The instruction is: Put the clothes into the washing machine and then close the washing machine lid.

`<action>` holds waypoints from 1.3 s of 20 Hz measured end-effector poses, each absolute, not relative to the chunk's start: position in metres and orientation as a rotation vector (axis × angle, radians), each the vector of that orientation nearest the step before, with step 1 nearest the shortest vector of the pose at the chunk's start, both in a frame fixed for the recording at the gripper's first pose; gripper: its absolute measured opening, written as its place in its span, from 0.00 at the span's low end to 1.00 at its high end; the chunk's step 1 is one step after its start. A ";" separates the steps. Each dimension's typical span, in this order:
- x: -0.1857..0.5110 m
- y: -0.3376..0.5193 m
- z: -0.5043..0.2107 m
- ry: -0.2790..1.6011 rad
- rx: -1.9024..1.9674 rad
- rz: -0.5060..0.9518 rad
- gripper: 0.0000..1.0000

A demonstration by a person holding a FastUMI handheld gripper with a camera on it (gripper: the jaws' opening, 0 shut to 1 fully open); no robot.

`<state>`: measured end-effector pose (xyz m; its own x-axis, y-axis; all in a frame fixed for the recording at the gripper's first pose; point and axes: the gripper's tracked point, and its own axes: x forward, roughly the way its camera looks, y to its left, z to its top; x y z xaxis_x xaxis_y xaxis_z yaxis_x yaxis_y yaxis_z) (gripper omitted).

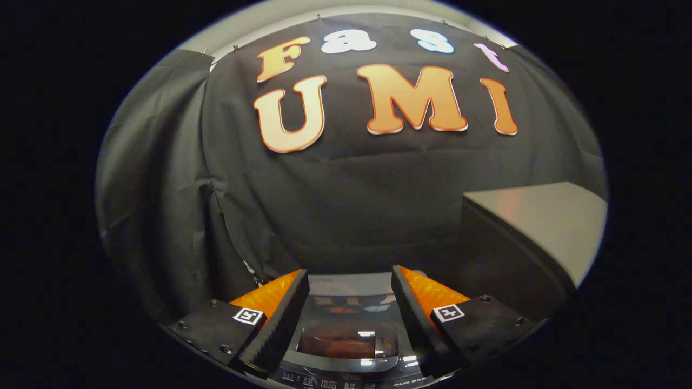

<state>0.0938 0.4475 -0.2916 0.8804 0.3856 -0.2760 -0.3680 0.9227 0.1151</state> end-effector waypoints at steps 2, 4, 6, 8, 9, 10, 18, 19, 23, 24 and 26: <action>0.091 0.443 -0.253 0.243 0.048 0.416 0.98; 0.086 0.430 -0.215 0.202 0.040 0.435 0.98; 0.076 0.412 -0.182 0.180 0.062 0.453 0.98; 0.068 0.386 -0.148 0.159 0.094 0.448 0.98; 0.063 0.369 -0.134 0.146 0.103 0.437 0.98; 0.059 0.350 -0.120 0.131 0.105 0.417 0.98; 0.018 0.215 -0.049 0.021 0.049 0.294 0.98; 0.012 0.200 -0.045 0.013 0.044 0.283 0.98; -0.007 0.153 -0.034 -0.010 0.050 0.261 0.98; -0.010 0.142 -0.034 -0.011 0.052 0.256 0.98; -0.016 0.121 -0.037 -0.009 0.051 0.248 0.98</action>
<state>-0.0157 0.1206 -0.0366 0.9695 0.2447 0.0155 -0.2452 0.9682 0.0496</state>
